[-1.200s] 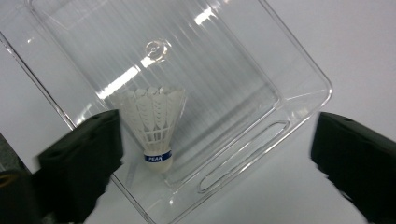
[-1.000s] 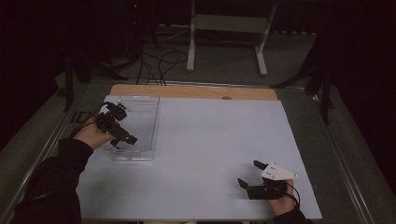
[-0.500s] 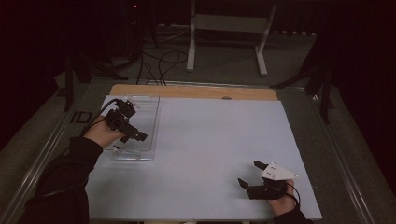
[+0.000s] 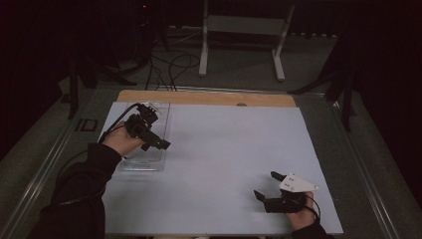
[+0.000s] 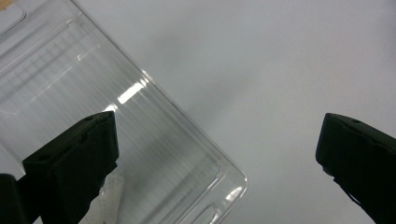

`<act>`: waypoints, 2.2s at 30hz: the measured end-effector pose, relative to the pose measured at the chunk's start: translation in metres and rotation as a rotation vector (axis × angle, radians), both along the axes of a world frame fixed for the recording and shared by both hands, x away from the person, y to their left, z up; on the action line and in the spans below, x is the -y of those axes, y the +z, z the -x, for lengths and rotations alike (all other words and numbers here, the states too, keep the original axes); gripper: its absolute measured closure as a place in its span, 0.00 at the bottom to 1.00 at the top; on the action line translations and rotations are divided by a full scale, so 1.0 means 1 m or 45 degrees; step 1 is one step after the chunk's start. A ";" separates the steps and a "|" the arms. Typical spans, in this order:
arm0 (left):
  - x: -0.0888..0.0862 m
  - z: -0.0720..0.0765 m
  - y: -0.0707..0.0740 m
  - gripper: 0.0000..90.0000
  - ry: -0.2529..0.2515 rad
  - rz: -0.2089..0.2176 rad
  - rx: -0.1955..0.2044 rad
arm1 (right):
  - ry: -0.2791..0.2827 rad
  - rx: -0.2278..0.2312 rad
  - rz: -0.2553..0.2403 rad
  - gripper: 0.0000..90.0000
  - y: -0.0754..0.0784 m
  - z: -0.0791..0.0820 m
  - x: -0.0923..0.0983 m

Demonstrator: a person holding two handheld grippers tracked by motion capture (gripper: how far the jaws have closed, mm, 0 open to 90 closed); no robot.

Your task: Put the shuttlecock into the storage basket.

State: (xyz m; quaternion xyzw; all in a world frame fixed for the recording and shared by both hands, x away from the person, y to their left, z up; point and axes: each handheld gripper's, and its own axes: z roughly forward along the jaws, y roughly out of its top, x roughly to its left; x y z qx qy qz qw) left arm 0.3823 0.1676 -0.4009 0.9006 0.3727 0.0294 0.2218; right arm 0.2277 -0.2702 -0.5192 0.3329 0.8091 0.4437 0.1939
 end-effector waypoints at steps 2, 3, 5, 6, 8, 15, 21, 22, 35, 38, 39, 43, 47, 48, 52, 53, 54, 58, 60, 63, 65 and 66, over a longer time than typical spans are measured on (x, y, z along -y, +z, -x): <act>0.004 0.000 0.001 0.00 -0.013 0.009 0.004 | 0.000 0.002 -0.005 0.12 0.001 0.000 0.000; 0.007 0.001 0.001 0.00 -0.019 0.015 0.006 | 0.000 0.001 -0.004 0.12 0.001 0.000 0.000; 0.012 0.002 0.002 0.00 -0.045 0.017 0.002 | 0.000 0.000 -0.002 0.12 0.000 0.000 0.000; 0.015 0.003 0.002 0.00 -0.060 0.016 0.006 | 0.001 0.001 -0.002 0.12 0.000 0.000 -0.001; 0.020 0.004 0.002 0.00 -0.088 0.020 0.002 | 0.002 0.002 -0.001 0.12 0.001 0.000 0.000; 0.038 0.010 0.002 0.00 -0.153 0.064 0.020 | -0.002 0.007 -0.004 0.12 0.001 0.000 0.000; 0.055 0.018 0.000 0.00 -0.220 0.056 0.049 | 0.000 0.007 -0.004 0.12 0.001 0.000 0.000; 0.057 0.019 0.000 0.00 -0.230 0.057 0.045 | 0.001 0.008 -0.003 0.12 0.001 0.000 0.000; 0.081 0.028 -0.017 0.00 -0.355 0.061 0.002 | 0.005 0.011 -0.003 0.12 0.002 0.001 0.001; 0.086 0.030 -0.021 0.00 -0.365 0.088 -0.005 | 0.005 0.010 -0.005 0.12 0.002 0.000 0.001; 0.088 0.031 -0.022 0.00 -0.374 0.099 -0.013 | 0.005 0.008 -0.005 0.12 0.002 0.000 0.001; 0.092 0.036 -0.024 0.00 -0.394 0.146 0.004 | 0.004 0.007 -0.007 0.12 0.001 0.000 0.000; 0.096 0.042 -0.028 0.00 -0.421 0.195 0.028 | 0.006 0.003 -0.008 0.12 0.001 0.000 0.000; 0.097 0.044 -0.030 0.00 -0.423 0.200 0.028 | 0.006 0.003 -0.009 0.12 0.001 0.000 0.000; 0.095 0.048 -0.035 0.00 -0.433 0.217 0.038 | 0.009 0.007 -0.010 0.12 0.002 0.001 0.001; 0.094 0.049 -0.036 0.00 -0.431 0.234 0.028 | 0.009 0.006 -0.011 0.12 0.001 0.001 0.001; 0.094 0.051 -0.037 0.00 -0.418 0.253 0.027 | 0.008 0.006 -0.011 0.12 0.001 0.000 0.001; 0.094 0.059 -0.043 0.00 -0.436 0.253 0.039 | 0.009 0.006 -0.008 0.12 0.001 0.000 0.000; 0.094 0.063 -0.047 0.00 -0.434 0.253 0.033 | 0.009 0.007 -0.008 0.12 0.001 0.000 0.000; 0.092 0.068 -0.052 0.00 -0.431 0.250 0.039 | 0.007 0.004 -0.008 0.12 0.001 0.000 0.000; 0.092 0.072 -0.056 0.00 -0.427 0.256 0.038 | 0.009 0.004 -0.009 0.12 0.001 0.000 0.000; 0.092 0.074 -0.057 0.00 -0.422 0.257 0.045 | 0.008 0.004 -0.007 0.12 0.001 0.000 0.000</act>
